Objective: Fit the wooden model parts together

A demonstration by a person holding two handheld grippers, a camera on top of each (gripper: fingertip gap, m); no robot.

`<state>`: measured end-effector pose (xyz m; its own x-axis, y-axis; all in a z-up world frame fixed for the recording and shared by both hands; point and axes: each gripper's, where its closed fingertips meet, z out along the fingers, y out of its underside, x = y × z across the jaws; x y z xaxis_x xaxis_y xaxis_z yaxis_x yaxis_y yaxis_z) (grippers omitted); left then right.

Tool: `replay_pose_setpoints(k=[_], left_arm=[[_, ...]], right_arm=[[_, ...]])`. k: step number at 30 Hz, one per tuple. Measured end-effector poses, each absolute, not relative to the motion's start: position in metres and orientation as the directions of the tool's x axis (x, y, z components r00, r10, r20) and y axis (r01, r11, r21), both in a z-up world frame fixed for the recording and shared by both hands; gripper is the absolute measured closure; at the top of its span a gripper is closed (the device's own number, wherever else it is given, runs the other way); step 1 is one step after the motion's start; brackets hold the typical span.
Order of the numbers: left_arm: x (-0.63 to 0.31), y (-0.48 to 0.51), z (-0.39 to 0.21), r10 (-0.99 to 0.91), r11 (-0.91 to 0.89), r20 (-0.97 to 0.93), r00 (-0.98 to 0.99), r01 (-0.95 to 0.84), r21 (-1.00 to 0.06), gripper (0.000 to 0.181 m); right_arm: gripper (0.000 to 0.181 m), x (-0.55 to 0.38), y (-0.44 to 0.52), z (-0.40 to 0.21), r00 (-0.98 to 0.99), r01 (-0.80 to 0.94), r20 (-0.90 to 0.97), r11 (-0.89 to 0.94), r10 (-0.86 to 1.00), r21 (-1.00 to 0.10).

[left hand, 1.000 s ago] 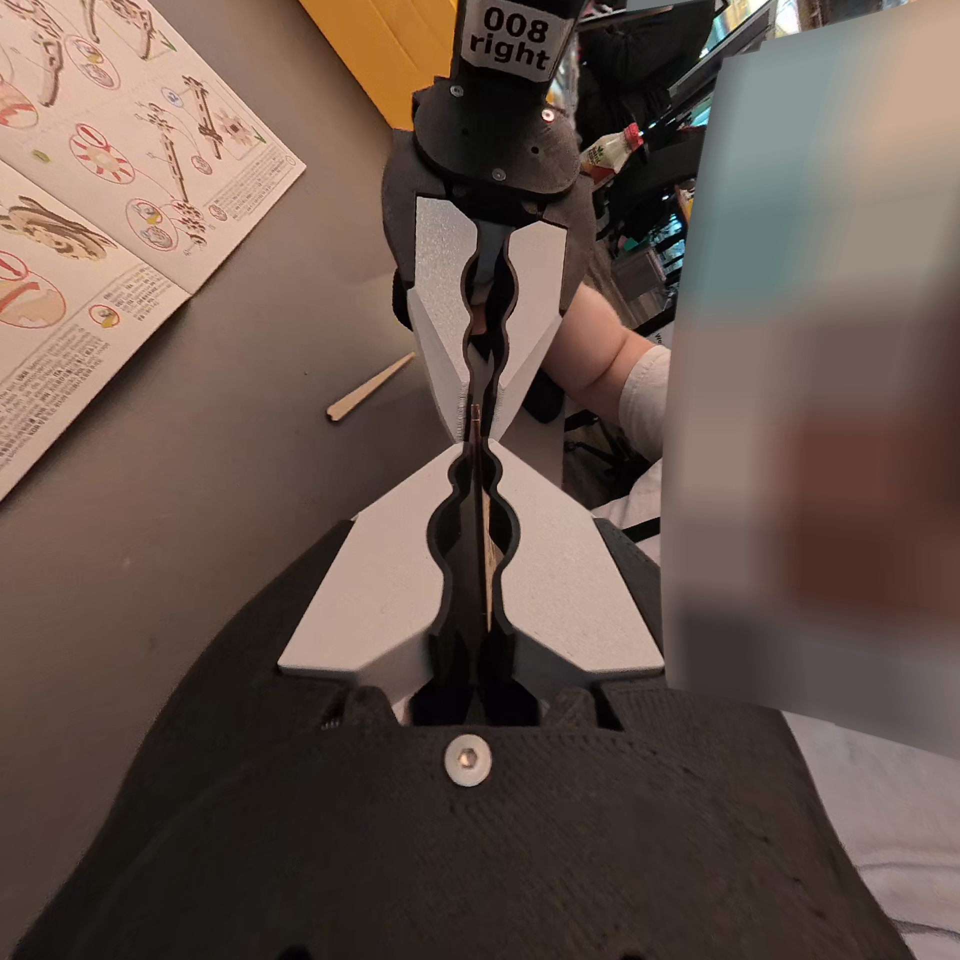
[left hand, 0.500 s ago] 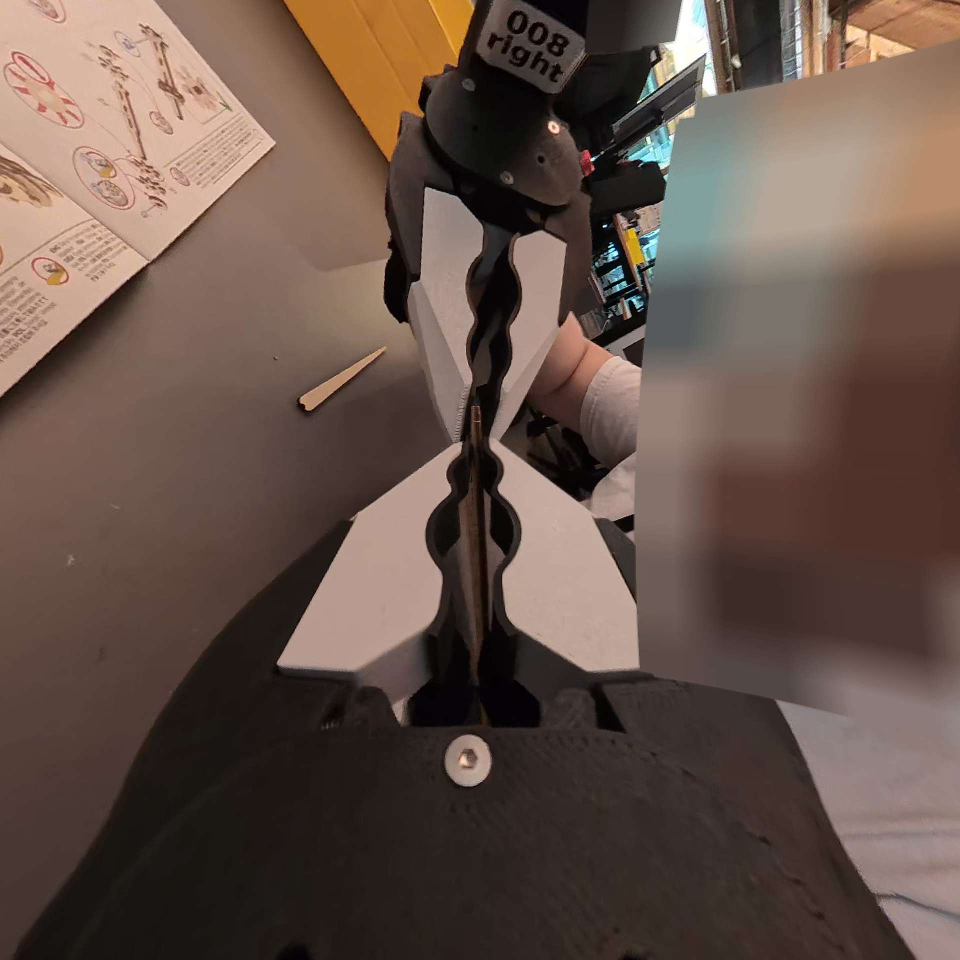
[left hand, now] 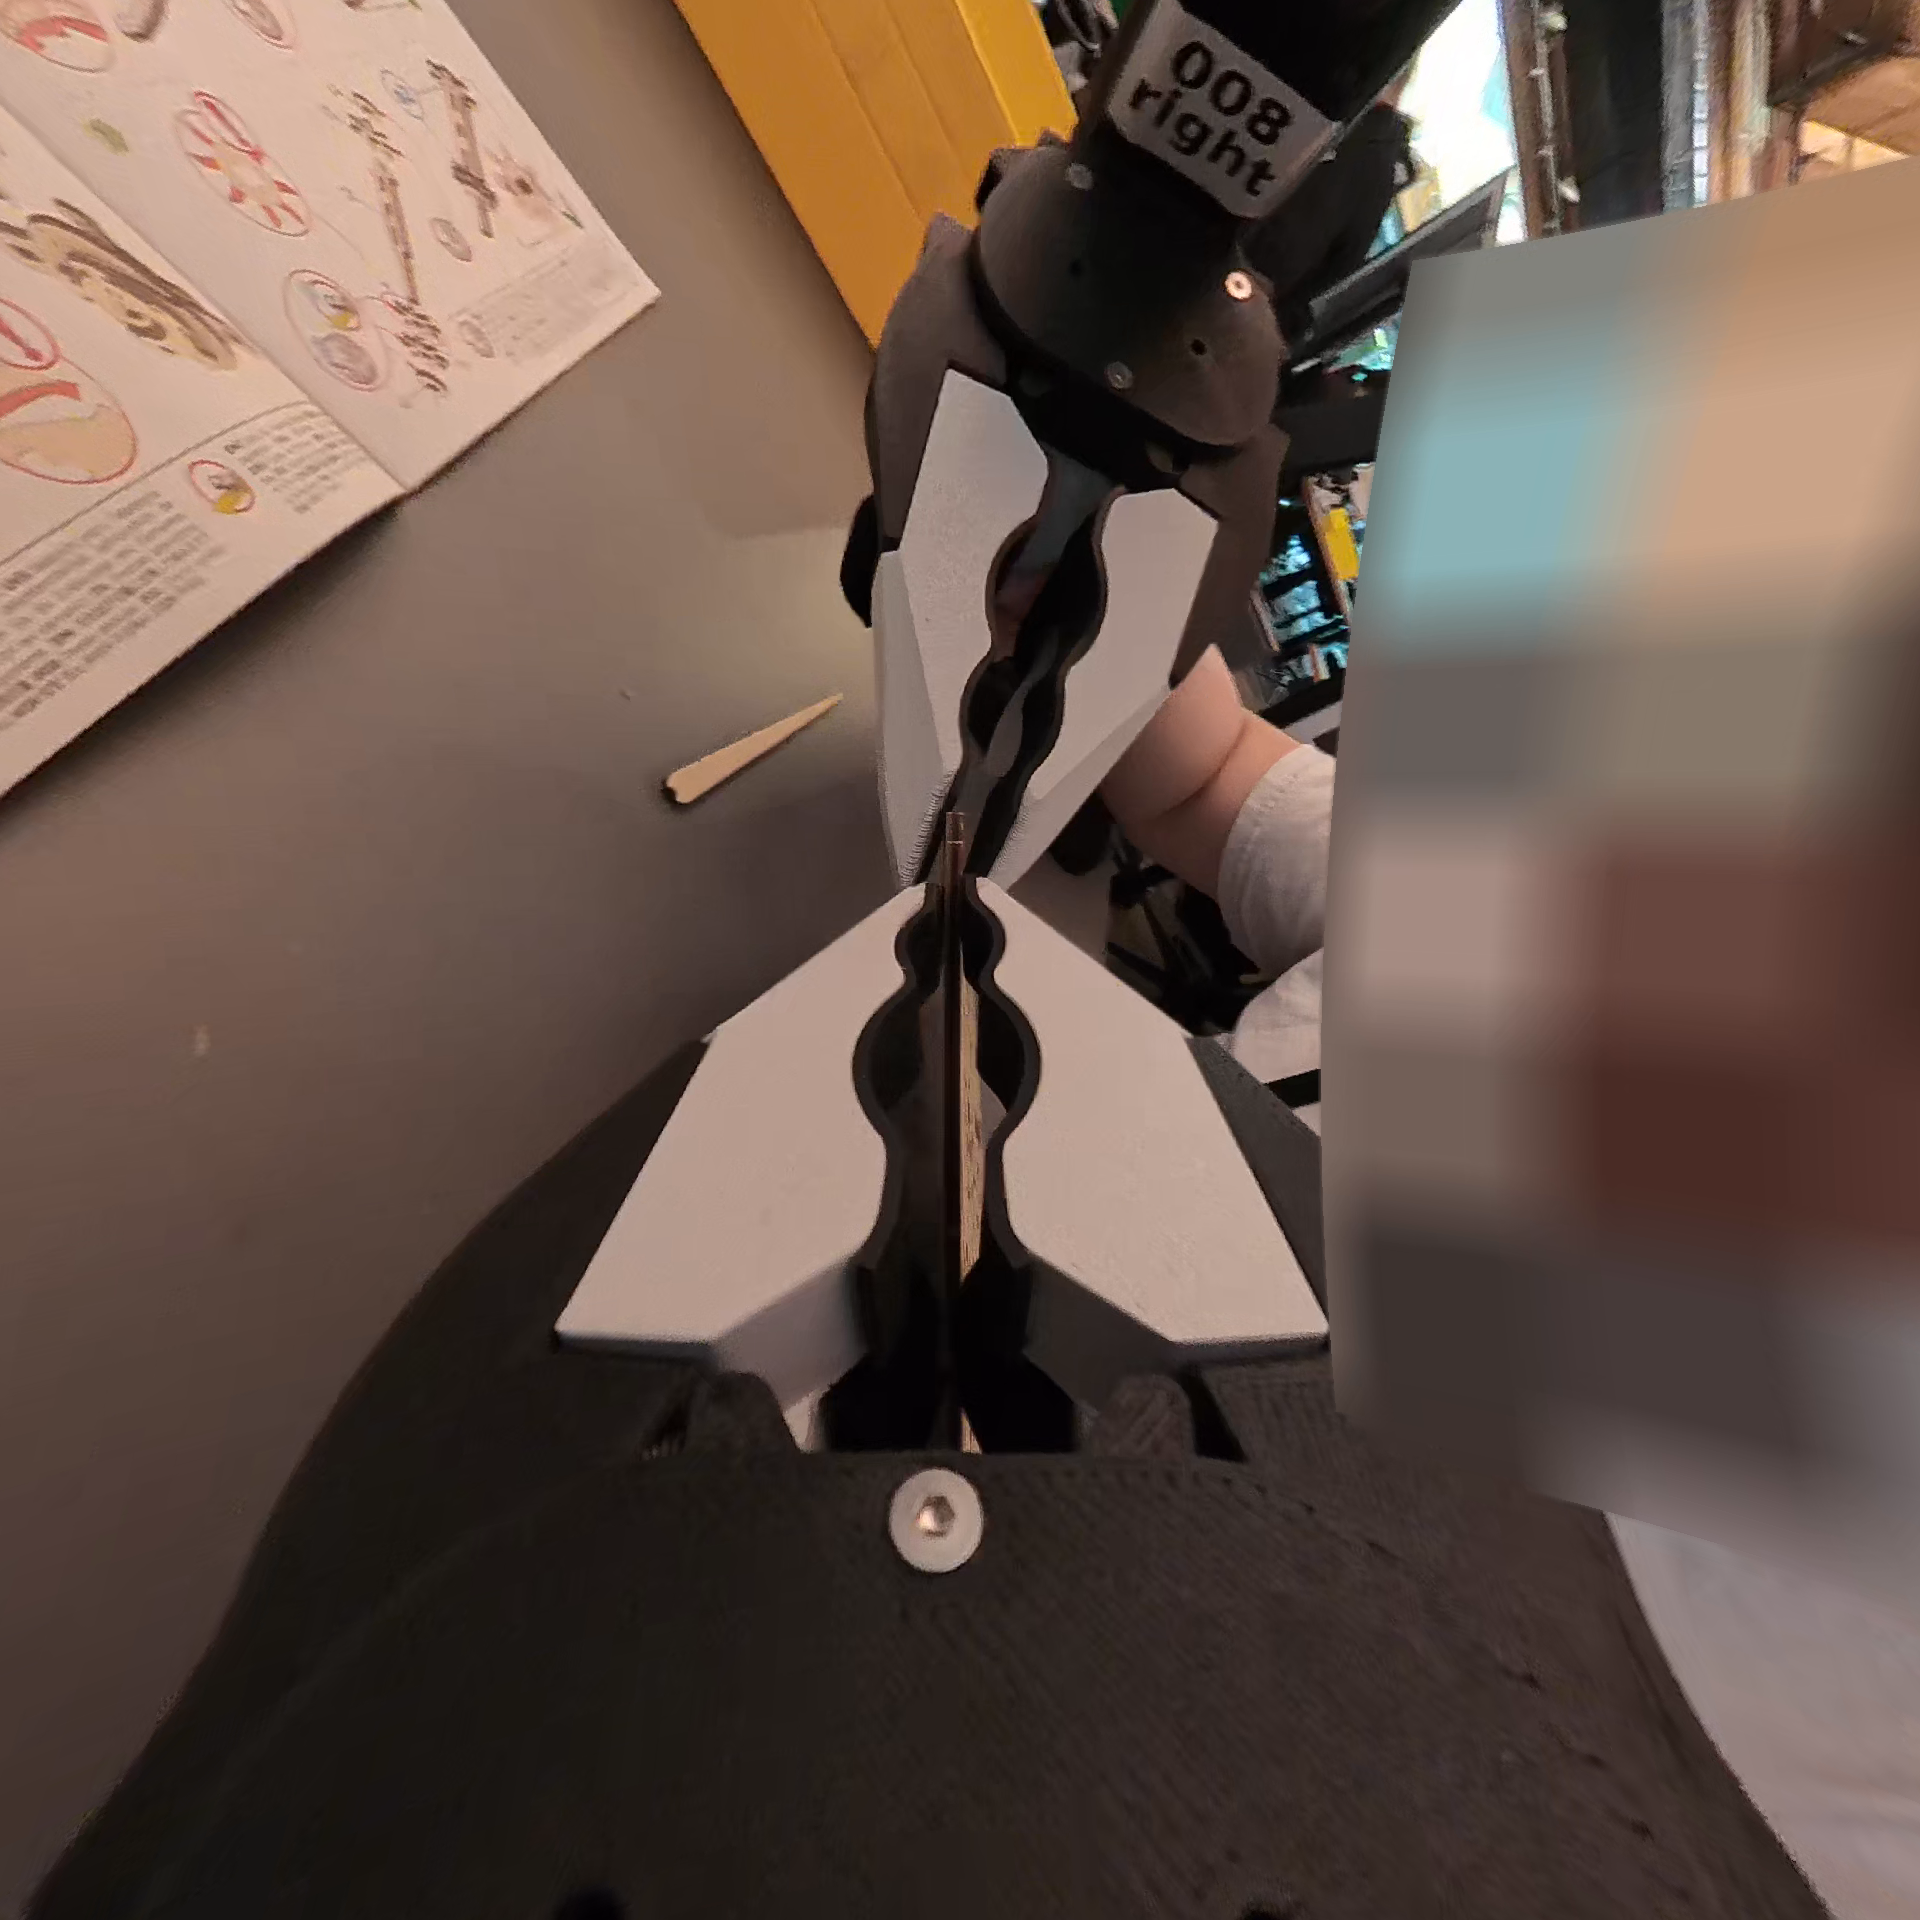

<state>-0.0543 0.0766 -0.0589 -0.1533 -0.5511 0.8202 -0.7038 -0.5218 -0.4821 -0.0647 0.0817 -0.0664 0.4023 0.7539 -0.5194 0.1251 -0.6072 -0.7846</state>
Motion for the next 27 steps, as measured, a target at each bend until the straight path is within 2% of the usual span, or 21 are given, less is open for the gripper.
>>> replay_pose_setpoints(k=[1,19,21,25,27], left_arm=[[-0.054,0.077,-0.061,-0.567,-0.523,0.812,-0.14,-0.701,-0.486,0.181],[-0.058,0.078,-0.075,-0.593,-0.524,0.801,-0.088,-0.713,-0.466,0.18],[-0.058,0.078,-0.073,-0.587,-0.519,0.803,-0.105,-0.712,-0.473,0.181],[-0.057,0.076,-0.056,-0.577,-0.511,0.798,-0.171,-0.687,-0.517,0.181],[-0.057,0.076,-0.059,-0.616,-0.484,0.77,-0.162,-0.694,-0.533,0.18]], right_arm=[[0.175,-0.065,0.082,-0.069,0.412,0.136,-0.515,-0.609,0.752,-0.781],[0.172,-0.067,0.082,-0.084,0.502,0.243,-0.428,-0.597,0.752,-0.765],[0.172,-0.068,0.083,-0.081,0.484,0.222,-0.438,-0.59,0.758,-0.777],[0.176,-0.066,0.08,-0.059,0.306,0.055,-0.608,-0.651,0.733,-0.757],[0.176,-0.063,0.08,-0.062,0.319,0.071,-0.594,-0.643,0.739,-0.762]])
